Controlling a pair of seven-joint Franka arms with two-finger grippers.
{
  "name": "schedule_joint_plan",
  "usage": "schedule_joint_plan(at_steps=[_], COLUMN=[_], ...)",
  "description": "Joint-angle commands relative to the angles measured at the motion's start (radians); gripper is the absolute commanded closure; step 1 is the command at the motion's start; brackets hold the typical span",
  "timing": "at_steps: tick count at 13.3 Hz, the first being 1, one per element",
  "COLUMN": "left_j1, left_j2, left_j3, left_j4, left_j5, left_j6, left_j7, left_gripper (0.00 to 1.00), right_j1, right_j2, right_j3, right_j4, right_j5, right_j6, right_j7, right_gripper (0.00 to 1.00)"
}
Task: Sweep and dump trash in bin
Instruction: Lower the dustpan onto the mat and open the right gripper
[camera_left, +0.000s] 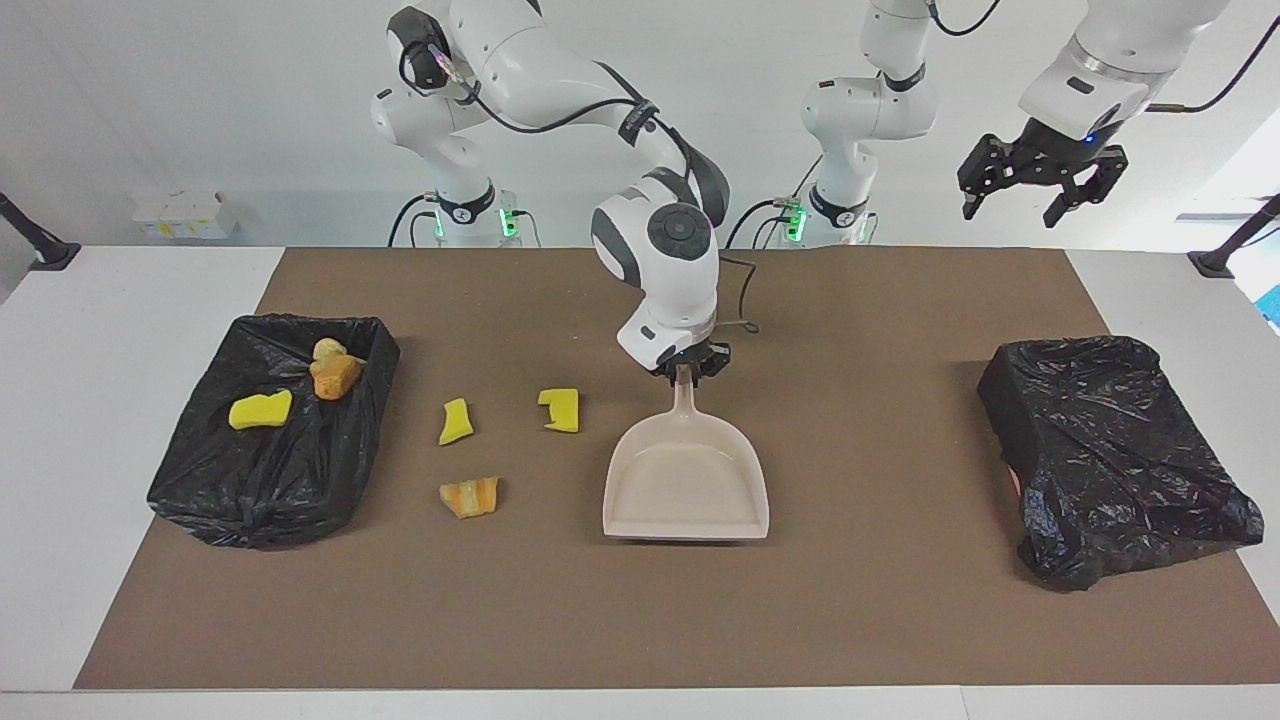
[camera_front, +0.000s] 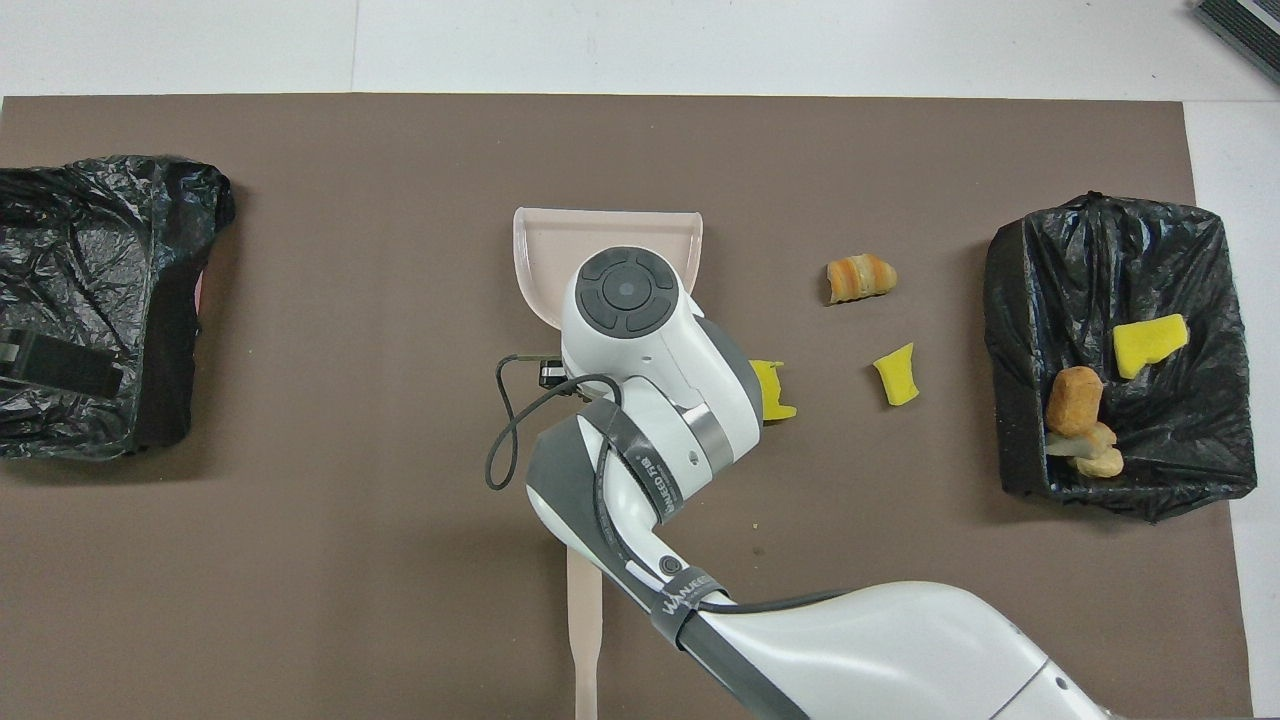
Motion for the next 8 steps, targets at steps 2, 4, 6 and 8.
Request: schedule_joint_plan(at_steps=[2, 4, 6, 8], left_j1=[-0.010, -0.008, -0.008, -0.010], left_j2=[-0.031, -0.031, -0.030, -0.031], left_j3=[0.007, 0.008, 0.008, 0.008], left_j4=[-0.031, -0.029, -0.029, -0.031], left_j5=[0.005, 0.005, 0.004, 0.004], left_j6=[0.001, 0.004, 0.012, 0.010], left_j7=[-0.009, -0.018, -0.067, -0.070], left_gripper=[0.00, 0.00, 0.00, 0.00], right_j1=[0.031, 0.031, 0.029, 0.025], right_j2=[0.050, 0.049, 0.039, 0.015], right_j3=[-0.003, -0.003, -0.006, -0.009], right_j4=[0.030, 0.029, 0.029, 0.030], right_j5=[-0.044, -0.046, -0.054, -0.057], right_j6=[0.033, 0.027, 0.019, -0.014], right_j7=[0.021, 0.022, 0.022, 0.020], right_gripper=[1.00, 0.88, 0.00, 0.00])
